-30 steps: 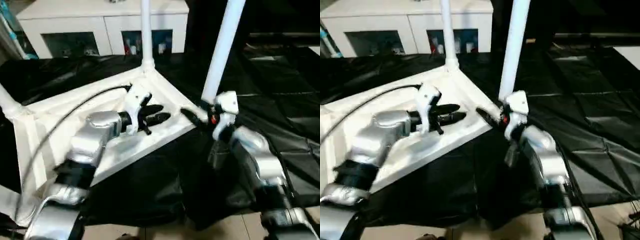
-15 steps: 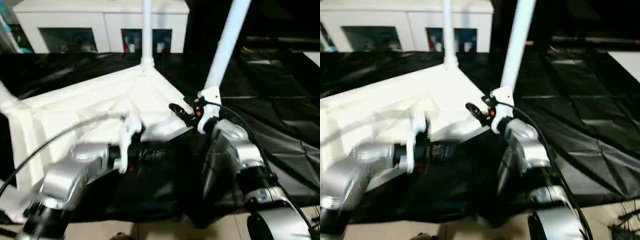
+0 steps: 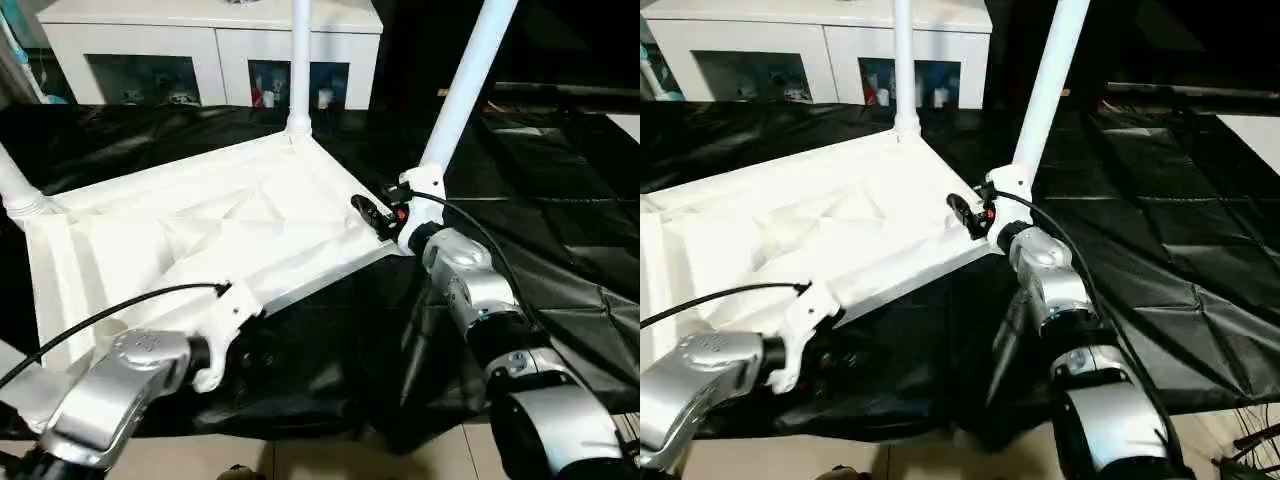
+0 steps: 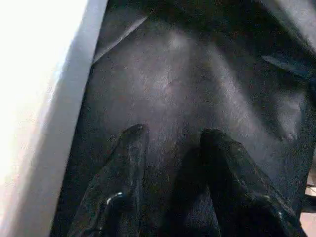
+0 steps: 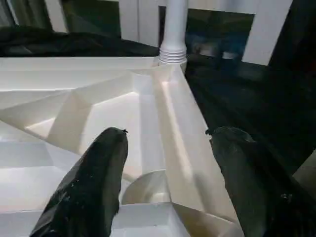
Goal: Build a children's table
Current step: Rotate table base
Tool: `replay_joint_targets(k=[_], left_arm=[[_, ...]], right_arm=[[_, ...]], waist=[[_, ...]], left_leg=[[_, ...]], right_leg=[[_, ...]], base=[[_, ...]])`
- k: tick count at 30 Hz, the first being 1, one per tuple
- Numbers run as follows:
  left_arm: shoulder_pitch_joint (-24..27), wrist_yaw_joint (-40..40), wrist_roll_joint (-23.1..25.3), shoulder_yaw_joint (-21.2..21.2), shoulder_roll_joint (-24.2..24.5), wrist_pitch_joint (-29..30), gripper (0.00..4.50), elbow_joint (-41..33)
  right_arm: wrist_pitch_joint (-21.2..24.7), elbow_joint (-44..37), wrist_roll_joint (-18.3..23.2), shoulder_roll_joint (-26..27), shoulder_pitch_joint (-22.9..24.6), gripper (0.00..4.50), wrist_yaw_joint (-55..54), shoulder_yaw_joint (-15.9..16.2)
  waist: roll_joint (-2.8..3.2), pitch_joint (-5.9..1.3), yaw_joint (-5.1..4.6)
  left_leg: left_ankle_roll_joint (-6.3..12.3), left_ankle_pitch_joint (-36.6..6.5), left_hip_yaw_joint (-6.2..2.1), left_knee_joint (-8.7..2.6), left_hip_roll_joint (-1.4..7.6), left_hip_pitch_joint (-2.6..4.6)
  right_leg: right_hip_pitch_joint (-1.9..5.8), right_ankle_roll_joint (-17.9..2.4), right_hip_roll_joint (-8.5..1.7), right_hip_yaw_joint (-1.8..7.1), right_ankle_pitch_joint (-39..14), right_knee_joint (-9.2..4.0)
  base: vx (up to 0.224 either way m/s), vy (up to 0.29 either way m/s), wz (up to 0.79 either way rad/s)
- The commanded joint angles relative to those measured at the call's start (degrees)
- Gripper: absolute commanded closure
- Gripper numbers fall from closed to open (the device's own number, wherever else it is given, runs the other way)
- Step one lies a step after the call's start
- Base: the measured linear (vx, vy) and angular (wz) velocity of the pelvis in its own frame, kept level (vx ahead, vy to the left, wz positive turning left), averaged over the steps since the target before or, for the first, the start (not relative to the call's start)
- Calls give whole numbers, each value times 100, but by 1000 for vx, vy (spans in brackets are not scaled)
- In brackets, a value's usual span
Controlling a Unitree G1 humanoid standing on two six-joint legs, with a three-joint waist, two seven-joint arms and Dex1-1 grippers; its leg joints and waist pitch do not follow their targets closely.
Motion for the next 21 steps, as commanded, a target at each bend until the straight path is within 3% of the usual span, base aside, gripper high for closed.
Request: replay_joint_targets(k=[1,6,11,17,21], left_arm=[[3,93,32,-28,80,17,253,-152],[-69,217,108,-36,54,-14,253,-48],[-157,313,228,-76,-5,-111,253,63],[-246,411,270,-203,-22,-157,253,127],[-285,439,283,-263,-77,-220,253,165]], right_arm=[[-138,229,-54,-295,-101,149,-242,-267],[-222,635,-56,-655,-261,149,-564,-449],[-321,1014,-74,-1157,-425,149,-804,-654],[-517,1416,-144,-1604,-570,149,-882,-712],[-617,1672,-210,-1862,-671,149,-929,-720]], waist=[[94,-390,-37],[97,-395,54],[78,-398,75],[67,-396,81],[82,-396,36]], left_leg=[[-52,-1249,-7,-445,166,212],[-90,-1246,-4,-433,156,212],[-54,-1230,10,-401,141,209],[-26,-1128,-1,-386,130,165],[43,-1079,-8,-370,117,124]], right_leg=[[193,-1295,-151,164,-504,-307],[202,-1273,-147,157,-412,-291],[210,-1273,-139,156,-352,-299],[241,-1264,-132,133,-299,-284],[271,-1331,-145,121,-242,-280]], base=[[0,0,0],[0,0,0],[0,0,0],[0,0,0],[0,0,0]])
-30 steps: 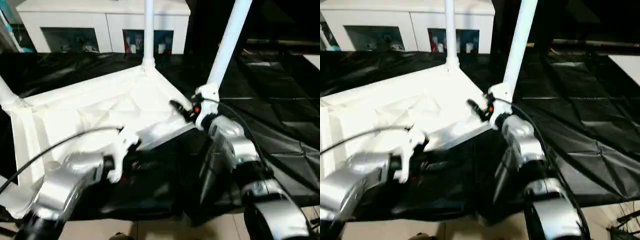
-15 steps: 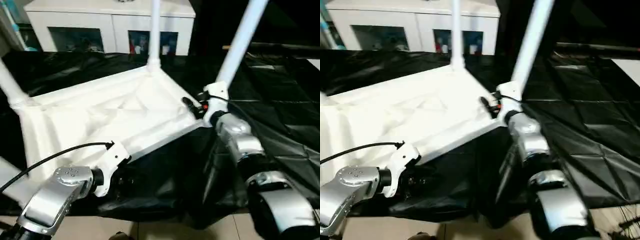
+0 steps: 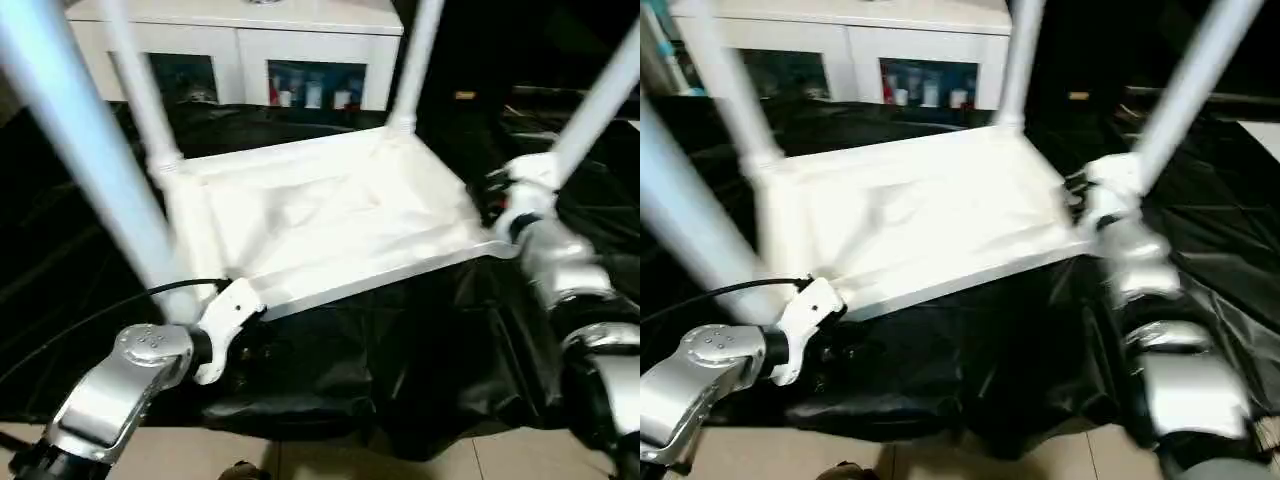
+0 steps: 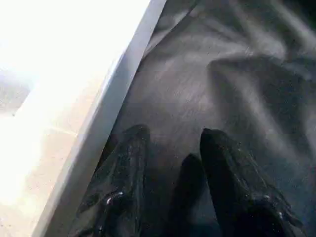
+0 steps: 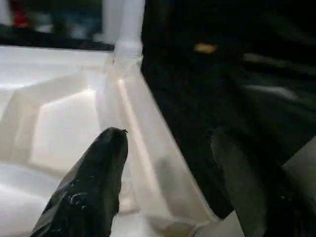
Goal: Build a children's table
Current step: Rotate table base
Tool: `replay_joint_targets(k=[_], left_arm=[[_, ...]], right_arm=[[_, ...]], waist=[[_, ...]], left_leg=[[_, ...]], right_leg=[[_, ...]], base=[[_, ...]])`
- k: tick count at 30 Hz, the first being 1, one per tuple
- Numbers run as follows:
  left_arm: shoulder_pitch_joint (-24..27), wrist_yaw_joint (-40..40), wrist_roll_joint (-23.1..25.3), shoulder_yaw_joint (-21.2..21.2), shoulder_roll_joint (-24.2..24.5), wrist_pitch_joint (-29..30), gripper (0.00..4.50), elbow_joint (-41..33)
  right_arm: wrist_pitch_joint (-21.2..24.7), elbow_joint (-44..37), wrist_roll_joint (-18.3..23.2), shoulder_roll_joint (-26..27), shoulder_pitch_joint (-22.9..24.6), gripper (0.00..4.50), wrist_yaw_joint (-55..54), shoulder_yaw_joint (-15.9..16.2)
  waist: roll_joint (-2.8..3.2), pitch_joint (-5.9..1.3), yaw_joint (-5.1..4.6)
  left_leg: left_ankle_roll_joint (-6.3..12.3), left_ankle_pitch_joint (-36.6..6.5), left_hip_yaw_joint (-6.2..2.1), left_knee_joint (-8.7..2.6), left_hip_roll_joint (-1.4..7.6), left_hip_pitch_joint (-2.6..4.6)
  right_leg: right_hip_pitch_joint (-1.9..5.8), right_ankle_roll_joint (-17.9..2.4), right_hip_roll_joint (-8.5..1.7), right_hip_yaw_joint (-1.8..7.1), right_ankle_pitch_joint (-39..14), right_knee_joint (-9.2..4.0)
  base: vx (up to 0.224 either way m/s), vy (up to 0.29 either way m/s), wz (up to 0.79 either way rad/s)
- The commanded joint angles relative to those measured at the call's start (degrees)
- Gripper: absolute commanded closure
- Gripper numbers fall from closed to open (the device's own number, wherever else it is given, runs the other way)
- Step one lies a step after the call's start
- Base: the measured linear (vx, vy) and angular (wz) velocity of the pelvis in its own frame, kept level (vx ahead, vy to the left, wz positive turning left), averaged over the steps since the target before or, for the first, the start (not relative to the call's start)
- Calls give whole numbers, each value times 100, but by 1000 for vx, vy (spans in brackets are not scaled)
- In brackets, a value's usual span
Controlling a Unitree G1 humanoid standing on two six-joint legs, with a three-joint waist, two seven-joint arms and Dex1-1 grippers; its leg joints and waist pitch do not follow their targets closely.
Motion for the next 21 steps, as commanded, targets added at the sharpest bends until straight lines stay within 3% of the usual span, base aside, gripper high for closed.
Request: replay_joint_targets(k=[1,8,10,13,14,16,17,21], left_arm=[[-22,34,51,-23,6,-45,253,61],[123,-384,-185,140,0,-842,253,128],[320,-657,-306,216,99,-1375,253,22],[428,-860,-568,355,51,-1576,253,-109],[496,-1069,-862,546,-68,-1928,234,-304],[487,-1039,-949,645,-160,-2045,217,-340],[498,-1252,-1060,625,-92,-2126,214,-463],[640,-1586,-1047,486,242,-2147,178,-556]], right_arm=[[-129,131,-88,-249,-129,149,-130,-111],[-214,287,-158,-246,-247,149,-87,-90],[-330,189,-32,-38,-247,149,349,-105],[-419,94,52,152,-221,149,739,-101],[-552,-112,95,391,-101,149,1083,-18],[-593,-171,115,475,-55,149,1193,5],[-715,-278,113,640,85,149,1221,66],[-759,-383,190,815,247,149,1324,54]], waist=[[42,-404,-45],[54,-382,-100],[43,-378,-113],[51,-374,-161],[54,-372,-168],[37,-369,-189],[53,-370,-174],[68,-364,-162]], left_leg=[[65,-1082,-9,-372,105,143],[154,-1257,-10,-374,117,146],[174,-1280,-15,-381,125,133],[243,-1314,-13,-390,140,130],[250,-1309,-17,-397,149,130],[287,-1342,-19,-408,165,120],[311,-1316,-13,-403,180,152],[332,-1236,-5,-411,172,157]], right_leg=[[266,-1348,-143,125,-215,-289],[252,-1460,-143,114,-485,-319],[257,-1455,-150,114,-495,-319],[250,-1533,-158,122,-444,-302],[251,-1554,-159,121,-436,-304],[261,-1586,-177,126,-462,-309],[239,-1621,-178,132,-439,-303],[230,-1584,-150,134,-490,-284]], base=[[0,0,0],[0,0,0],[0,0,0],[0,0,0],[0,0,0],[0,0,0],[0,0,0],[0,0,0]])
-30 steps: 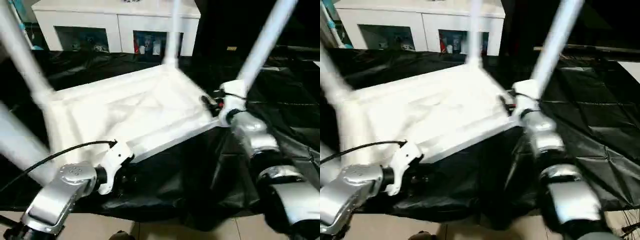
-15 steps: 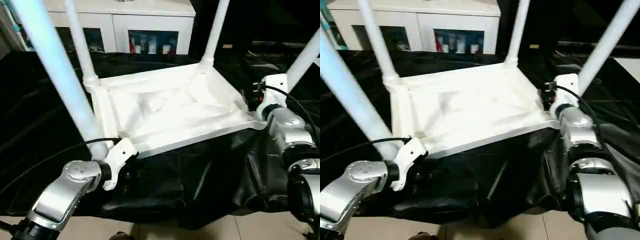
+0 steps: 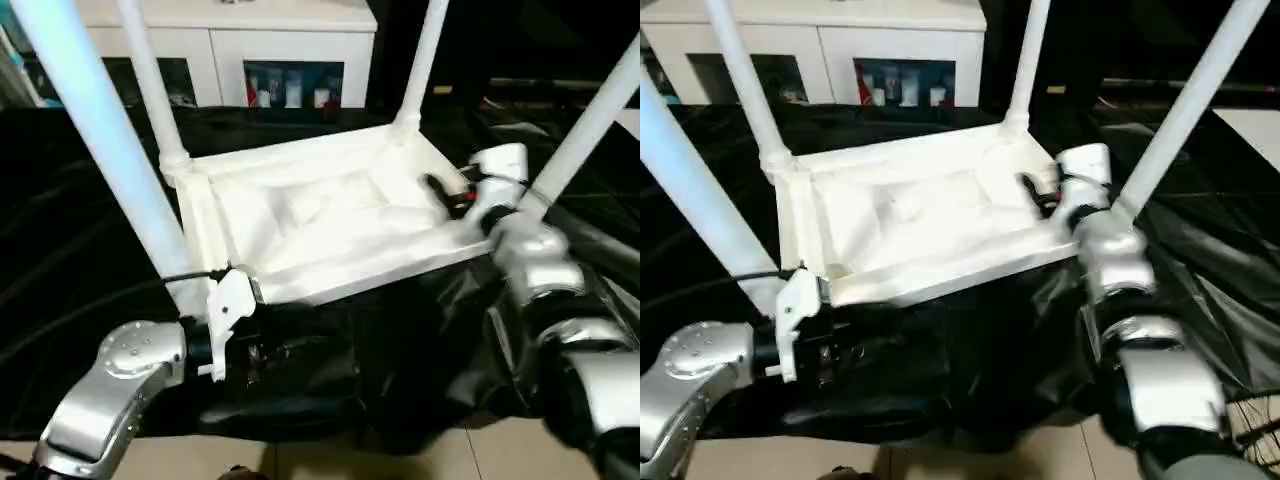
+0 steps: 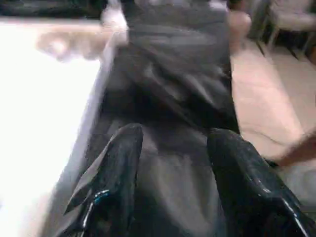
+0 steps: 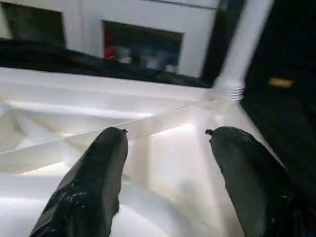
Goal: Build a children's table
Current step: Rotate table base
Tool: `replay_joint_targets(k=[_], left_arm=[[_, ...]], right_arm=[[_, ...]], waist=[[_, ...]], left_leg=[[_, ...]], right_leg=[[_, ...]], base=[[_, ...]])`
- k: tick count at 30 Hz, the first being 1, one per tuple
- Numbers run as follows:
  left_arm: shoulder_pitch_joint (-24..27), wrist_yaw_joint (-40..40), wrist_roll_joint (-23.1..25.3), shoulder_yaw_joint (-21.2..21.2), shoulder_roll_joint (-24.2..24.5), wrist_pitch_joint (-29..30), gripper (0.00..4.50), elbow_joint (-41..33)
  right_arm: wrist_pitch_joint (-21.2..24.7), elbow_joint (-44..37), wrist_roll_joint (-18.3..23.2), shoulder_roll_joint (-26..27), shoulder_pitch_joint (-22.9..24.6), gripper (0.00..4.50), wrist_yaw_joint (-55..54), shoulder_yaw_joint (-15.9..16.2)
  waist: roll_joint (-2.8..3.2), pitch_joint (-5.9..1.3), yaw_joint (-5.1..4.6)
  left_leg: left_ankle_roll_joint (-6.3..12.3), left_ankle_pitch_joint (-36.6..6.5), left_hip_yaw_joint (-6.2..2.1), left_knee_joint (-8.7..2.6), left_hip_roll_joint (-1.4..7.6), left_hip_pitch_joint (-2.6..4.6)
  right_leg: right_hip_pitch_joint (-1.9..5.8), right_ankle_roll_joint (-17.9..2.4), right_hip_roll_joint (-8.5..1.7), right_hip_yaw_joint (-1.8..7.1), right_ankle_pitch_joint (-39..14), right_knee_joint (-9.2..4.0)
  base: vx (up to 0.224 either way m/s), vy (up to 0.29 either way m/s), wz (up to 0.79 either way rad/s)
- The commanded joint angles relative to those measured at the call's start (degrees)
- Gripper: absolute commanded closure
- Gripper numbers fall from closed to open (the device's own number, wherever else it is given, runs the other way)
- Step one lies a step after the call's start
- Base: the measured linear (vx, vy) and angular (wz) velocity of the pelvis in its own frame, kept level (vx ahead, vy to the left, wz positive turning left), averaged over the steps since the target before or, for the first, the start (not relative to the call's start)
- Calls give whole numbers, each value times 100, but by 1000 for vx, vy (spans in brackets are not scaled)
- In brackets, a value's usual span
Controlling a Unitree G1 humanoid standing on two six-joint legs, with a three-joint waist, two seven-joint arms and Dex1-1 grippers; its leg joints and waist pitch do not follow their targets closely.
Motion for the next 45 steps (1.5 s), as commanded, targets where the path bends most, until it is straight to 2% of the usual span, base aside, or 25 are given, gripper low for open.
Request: replay_joint_targets(k=[1,2,4,5,6,7,8,13,14,15,16,17,18,19,20,21,24,25,28,33,36,38,41,45], left_arm=[[188,-351,-53,-78,284,12,172,-109],[355,-602,-94,-85,543,51,170,-151],[389,-651,-98,-81,593,53,145,-154],[543,-876,-121,-44,820,82,134,-156],[678,-1079,-100,-6,1062,91,131,-118],[678,-1079,-100,-6,1062,91,131,-118],[769,-1219,-37,-9,1293,125,131,-78],[907,-1362,73,8,1672,247,79,-11],[972,-1377,104,119,1840,249,64,68],[1022,-1377,52,365,1950,233,64,190],[1022,-1377,52,365,1950,233,64,190],[1053,-1390,-18,570,2044,214,53,291],[1053,-1390,-18,570,2044,214,53,291],[1117,-1480,-163,1027,2226,138,33,507],[1132,-1502,-195,1118,2262,120,26,551],[1163,-1592,-389,1563,2357,52,21,830],[1121,-1628,-584,2080,2461,-30,7,1272],[1121,-1628,-584,2080,2461,-30,7,1272],[1049,-1755,-793,2494,2551,-63,7,1548],[930,-1742,-936,2708,2523,-66,7,1692],[698,-1809,-1271,2988,2300,-133,7,1966],[627,-1853,-1421,3052,2209,-113,7,1983],[487,-1961,-1762,3084,1973,-22,7,1911],[281,-1915,-1739,2919,1752,-178,7,1944]], right_arm=[[-75,-193,147,39,168,149,143,-28],[-88,-306,203,102,262,149,252,-53],[-90,-331,213,113,280,149,275,-61],[-61,-499,291,165,384,149,474,-85],[-10,-719,358,208,520,149,708,-60],[-10,-719,358,208,520,149,708,-60],[28,-898,376,227,649,149,848,5],[71,-1183,384,246,892,149,977,99],[107,-1329,415,264,1023,149,936,79],[58,-1453,417,294,1150,149,705,11],[58,-1453,417,294,1150,149,705,11],[37,-1553,426,325,1244,149,489,-65],[37,-1553,426,325,1244,149,489,-65],[-177,-1618,314,357,1391,149,-252,-275],[-196,-1643,304,369,1426,149,-386,-328],[-262,-1668,255,390,1584,149,-945,-546],[-233,-1656,220,398,1775,149,-1491,-748],[-233,-1656,220,398,1775,149,-1491,-748],[-240,-1564,87,332,1957,149,-1803,-707],[-154,-1524,-111,251,2080,149,-2127,-620],[106,-1693,-297,270,2334,149,-2700,-708],[188,-1750,-323,305,2399,149,-2886,-766],[207,-1761,-293,369,2465,149,-3121,-826],[318,-1680,-281,406,2400,149,-3224,-795]], waist=[[41,-379,-8],[53,-372,-10],[60,-375,-14],[70,-365,-3],[72,-355,-13],[75,-340,-8],[81,-343,-10],[93,-320,-22],[84,-322,-24],[92,-311,-28],[97,-300,-30],[94,-304,-34],[84,-312,-40],[74,-299,-39],[80,-297,-28],[82,-301,-44],[96,-300,-42],[93,-298,-48],[99,-284,-72],[64,-274,-99],[52,-268,-104],[48,-274,-100],[28,-282,-110],[25,-273,-125]], left_leg=[[324,-1262,-4,-411,160,174],[274,-1311,-6,-428,166,167],[245,-1323,-8,-430,170,173],[217,-1447,1,-438,169,193],[184,-1531,-5,-459,180,178],[148,-1669,-2,-471,182,190],[118,-1701,-1,-473,183,196],[-26,-1937,-20,-513,177,207],[-60,-1981,-20,-514,178,224],[-79,-2018,-22,-522,175,212],[-101,-2024,-29,-531,169,205],[-131,-2055,-27,-532,160,222],[-126,-2070,-19,-527,153,237],[-135,-2065,-23,-536,156,230],[-165,-2016,-14,-534,141,232],[-180,-2078,-22,-543,148,243],[-235,-2071,-14,-552,125,263],[-227,-2104,-13,-555,123,264],[-176,-2176,-14,-570,133,265],[-137,-2112,-4,-564,130,257],[-121,-2065,2,-564,120,260],[-171,-2024,0,-567,124,264],[-137,-2060,10,-564,128,271],[-163,-2134,16,-560,124,281]], right_leg=[[225,-1572,-159,138,-528,-302],[223,-1527,-153,136,-601,-297],[215,-1528,-150,138,-577,-289],[204,-1516,-145,141,-665,-310],[202,-1478,-145,142,-759,-303],[187,-1440,-143,147,-902,-326],[182,-1437,-148,151,-943,-323],[154,-1339,-157,171,-1209,-347],[149,-1340,-166,181,-1248,-362],[146,-1302,-169,189,-1294,-366],[146,-1276,-169,189,-1334,-370],[134,-1239,-163,192,-1386,-381],[130,-1228,-161,199,-1395,-390],[129,-1222,-166,199,-1426,-398],[114,-1200,-171,209,-1473,-400],[116,-1174,-152,201,-1477,-399],[98,-1118,-124,201,-1344,-393],[98,-1114,-120,199,-1318,-391],[100,-1109,-141,212,-1279,-396],[121,-1108,-157,221,-1323,-410],[116,-1064,-150,231,-1417,-425],[122,-1072,-142,228,-1299,-405],[113,-1068,-144,230,-1242,-393],[111,-1012,-149,244,-1363,-413]], base=[[0,0,0],[0,0,0],[0,0,0],[0,0,0],[0,0,0],[0,0,0],[0,0,0],[0,0,0],[0,0,0],[0,0,0],[0,0,0],[0,0,0],[0,0,0],[0,0,0],[0,0,0],[0,0,0],[0,0,0],[0,0,0],[0,0,0],[0,0,0],[0,0,0],[0,0,0],[0,0,0],[0,0,0]])
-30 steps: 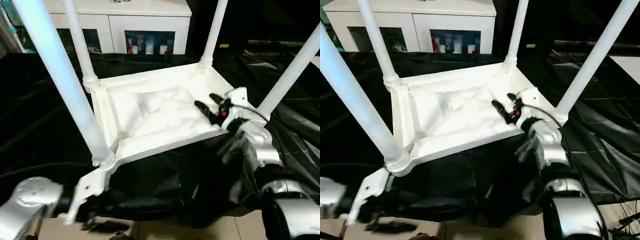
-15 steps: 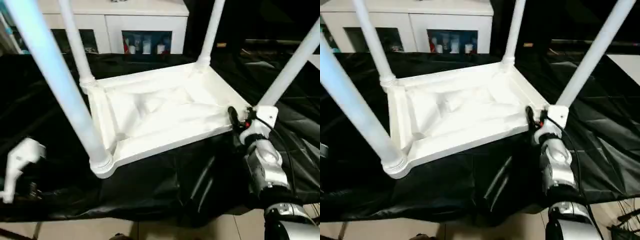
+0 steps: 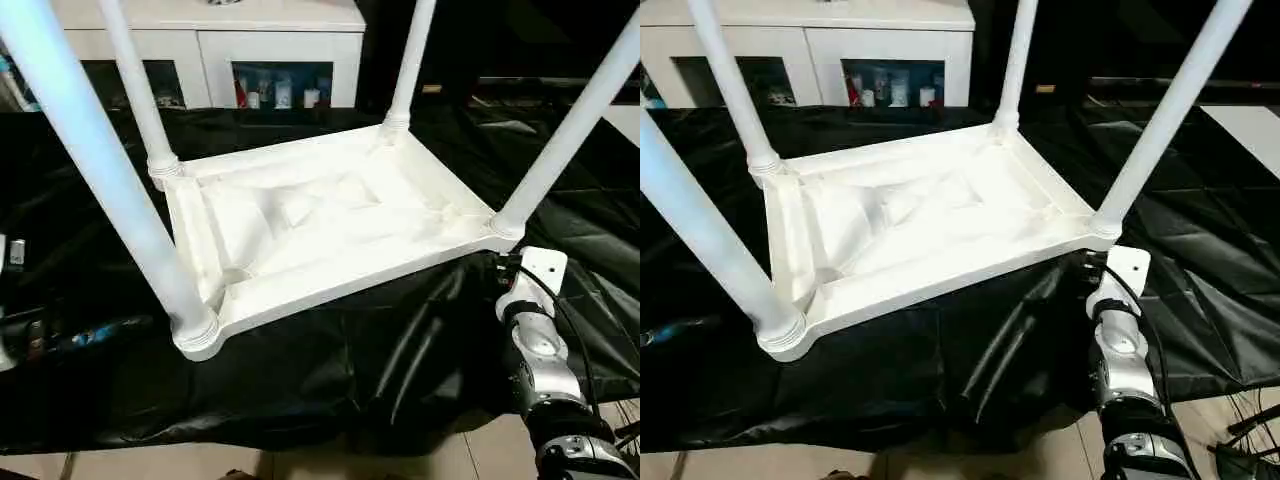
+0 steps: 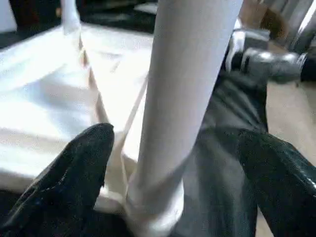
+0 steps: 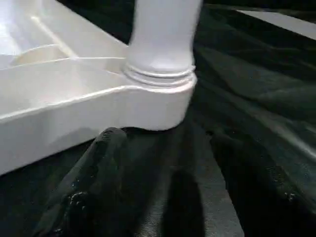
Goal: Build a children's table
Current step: Rotate table base
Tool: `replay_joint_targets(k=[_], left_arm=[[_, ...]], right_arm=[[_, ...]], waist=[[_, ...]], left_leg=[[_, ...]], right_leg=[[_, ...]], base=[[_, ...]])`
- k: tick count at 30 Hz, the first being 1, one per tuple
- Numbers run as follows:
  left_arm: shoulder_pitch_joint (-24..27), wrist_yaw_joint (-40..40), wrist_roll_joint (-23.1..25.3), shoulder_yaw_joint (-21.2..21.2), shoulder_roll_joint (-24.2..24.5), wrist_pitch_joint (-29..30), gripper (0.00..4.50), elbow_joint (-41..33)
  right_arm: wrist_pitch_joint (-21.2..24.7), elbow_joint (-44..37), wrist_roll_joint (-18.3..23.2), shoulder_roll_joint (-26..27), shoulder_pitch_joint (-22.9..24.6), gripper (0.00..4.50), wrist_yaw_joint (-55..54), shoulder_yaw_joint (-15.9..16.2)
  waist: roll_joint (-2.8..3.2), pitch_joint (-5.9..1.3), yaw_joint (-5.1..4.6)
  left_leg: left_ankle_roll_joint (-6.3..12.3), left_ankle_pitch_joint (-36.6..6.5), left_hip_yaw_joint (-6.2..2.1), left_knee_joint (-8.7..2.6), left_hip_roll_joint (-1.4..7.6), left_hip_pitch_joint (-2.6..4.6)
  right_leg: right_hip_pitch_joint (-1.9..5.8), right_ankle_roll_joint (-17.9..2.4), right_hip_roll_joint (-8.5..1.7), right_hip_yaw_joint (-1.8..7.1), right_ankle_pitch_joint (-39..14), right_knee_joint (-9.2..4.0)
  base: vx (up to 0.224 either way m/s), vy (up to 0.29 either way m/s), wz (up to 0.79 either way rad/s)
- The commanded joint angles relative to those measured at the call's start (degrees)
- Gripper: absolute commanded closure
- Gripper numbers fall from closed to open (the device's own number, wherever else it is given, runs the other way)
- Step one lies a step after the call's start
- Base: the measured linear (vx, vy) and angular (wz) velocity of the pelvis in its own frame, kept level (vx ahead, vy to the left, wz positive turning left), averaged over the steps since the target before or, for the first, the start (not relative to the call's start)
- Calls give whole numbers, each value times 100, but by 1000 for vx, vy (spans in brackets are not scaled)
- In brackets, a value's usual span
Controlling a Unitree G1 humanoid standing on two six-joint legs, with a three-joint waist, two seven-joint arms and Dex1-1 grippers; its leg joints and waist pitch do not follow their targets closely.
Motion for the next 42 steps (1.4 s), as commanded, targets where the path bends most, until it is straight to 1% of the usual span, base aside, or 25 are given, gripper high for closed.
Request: replay_joint_targets(k=[1,2,3,4,5,8,9,12,14,17,19,20,22,23,24,25,26,29,31,32,38,39,40,41,42], left_arm=[[-122,50,36,-108,-42,-119,7,0],[-234,149,167,-243,-133,-217,7,94],[-300,211,258,-320,-193,-289,7,134],[-405,309,403,-439,-289,-399,7,195],[-487,369,448,-494,-359,-434,7,241],[-720,389,382,-629,-551,-354,7,266],[-836,358,317,-726,-655,-257,7,144],[-983,393,129,-802,-808,-68,7,-86],[-1055,460,-62,-909,-903,122,7,-376],[-1046,425,-287,-1093,-934,368,7,-803],[-976,316,-452,-1277,-918,579,7,-1206],[-958,299,-472,-1320,-917,616,7,-1290],[-919,276,-493,-1511,-963,728,7,-1609],[-925,290,-492,-1590,-996,766,7,-1716],[-968,344,-507,-1723,-1075,825,7,-1868],[-968,344,-507,-1723,-1075,825,7,-1868],[-1065,404,-477,-1920,-1182,860,7,-1988],[-1247,455,-344,-2227,-1365,875,7,-2050],[-1367,533,-288,-2408,-1514,890,7,-2042],[-1418,548,-254,-2486,-1576,879,7,-2025],[-1717,668,-24,-2860,-2028,766,7,-1858],[-1717,668,-24,-2860,-2028,766,7,-1858],[-1884,739,55,-3014,-2229,695,7,-1699],[-1962,746,61,-3099,-2330,693,7,-1617],[-1962,746,61,-3099,-2330,693,7,-1617]], right_arm=[[126,15,18,5,-70,149,-19,-26],[167,106,22,-4,-130,149,63,19],[219,146,28,-1,-170,149,126,38],[308,205,40,7,-234,149,231,64],[383,243,13,12,-282,149,283,93],[585,452,-44,18,-468,149,498,223],[717,569,-105,17,-574,149,653,342],[760,711,-192,29,-697,149,699,432],[803,885,-243,42,-829,149,757,485],[883,1046,-291,65,-981,149,913,572],[888,1145,-315,94,-1091,149,988,637],[885,1155,-317,103,-1108,149,1000,645],[869,1192,-321,154,-1179,149,1104,688],[869,1208,-332,179,-1204,149,1160,718],[848,1235,-367,228,-1245,149,1237,776],[848,1235,-367,228,-1245,149,1237,776],[834,1271,-398,302,-1304,149,1331,841],[789,1352,-437,432,-1443,149,1467,925],[758,1373,-464,530,-1522,149,1594,1007],[755,1373,-476,566,-1546,149,1636,1041],[750,1411,-536,714,-1655,149,1838,1190],[750,1411,-536,714,-1655,149,1838,1190],[727,1499,-562,739,-1703,149,1896,1194],[701,1529,-577,754,-1714,149,1954,1214],[701,1529,-577,754,-1714,149,1954,1214]], waist=[[61,-281,6],[13,-291,4],[32,-293,6],[12,-296,-2],[20,-313,0],[22,-342,7],[25,-361,9],[17,-366,32],[13,-357,30],[4,-341,15],[-12,-342,15],[-5,-338,17],[-25,-342,20],[-17,-346,19],[-39,-354,9],[-39,-357,3],[-41,-352,2],[-55,-369,1],[-68,-383,-16],[-62,-382,-13],[-97,-399,-18],[-101,-400,-18],[-126,-409,-24],[-105,-416,-3],[-109,-416,-6]], left_leg=[[-152,-2131,-69,-493,128,185],[-128,-2088,-70,-487,130,178],[-127,-2060,-68,-484,132,186],[-109,-2050,-66,-486,132,180],[-115,-1992,-67,-477,136,185],[-111,-1743,-57,-456,132,173],[-85,-1601,-50,-440,130,167],[-41,-1376,-29,-416,133,163],[-41,-1437,-29,-420,132,147],[-103,-1633,-32,-426,140,145],[-136,-1746,-29,-423,146,167],[-152,-1787,-37,-425,153,158],[-157,-1748,-32,-425,154,155],[-159,-1694,-37,-423,158,154],[-153,-1616,-33,-416,152,145],[-144,-1592,-32,-410,149,137],[-128,-1560,-27,-406,145,134],[-131,-1530,-26,-395,139,139],[-130,-1443,-36,-387,135,101],[-122,-1420,-33,-385,135,108],[-95,-1348,-26,-364,137,119],[-84,-1320,-28,-363,132,105],[-74,-1289,-27,-359,129,94],[-53,-1266,-18,-347,129,121],[-51,-1247,-24,-351,129,108]], right_leg=[[117,-1018,-153,171,-1361,-409],[131,-991,-155,172,-1376,-400],[122,-982,-162,176,-1368,-401],[129,-981,-154,174,-1364,-410],[144,-993,-157,176,-1296,-396],[166,-1118,-159,169,-983,-353],[181,-1181,-156,166,-749,-328],[201,-1318,-156,156,-458,-301],[215,-1335,-156,150,-561,-303],[204,-1292,-153,148,-888,-320],[189,-1250,-153,152,-1090,-338],[184,-1239,-162,156,-1169,-335],[179,-1223,-149,157,-1133,-334],[182,-1225,-148,156,-1043,-322],[191,-1239,-143,155,-952,-312],[198,-1245,-144,157,-914,-307],[196,-1242,-145,163,-899,-315],[201,-1249,-150,168,-926,-311],[234,-1232,-160,176,-858,-296],[222,-1226,-149,177,-840,-298],[215,-1224,-146,194,-840,-298],[227,-1233,-148,197,-790,-292],[240,-1228,-145,196,-768,-288],[222,-1257,-144,201,-721,-288],[231,-1270,-145,197,-694,-283]], base=[[0,0,0],[0,0,0],[0,0,0],[0,0,0],[0,0,0],[0,0,0],[0,0,0],[0,0,0],[0,0,0],[0,0,0],[0,0,0],[0,0,0],[0,0,0],[0,0,0],[0,0,0],[0,0,0],[0,0,0],[0,0,0],[0,0,0],[0,0,0],[0,0,0],[0,0,0],[0,0,0],[0,0,0],[0,0,0]])
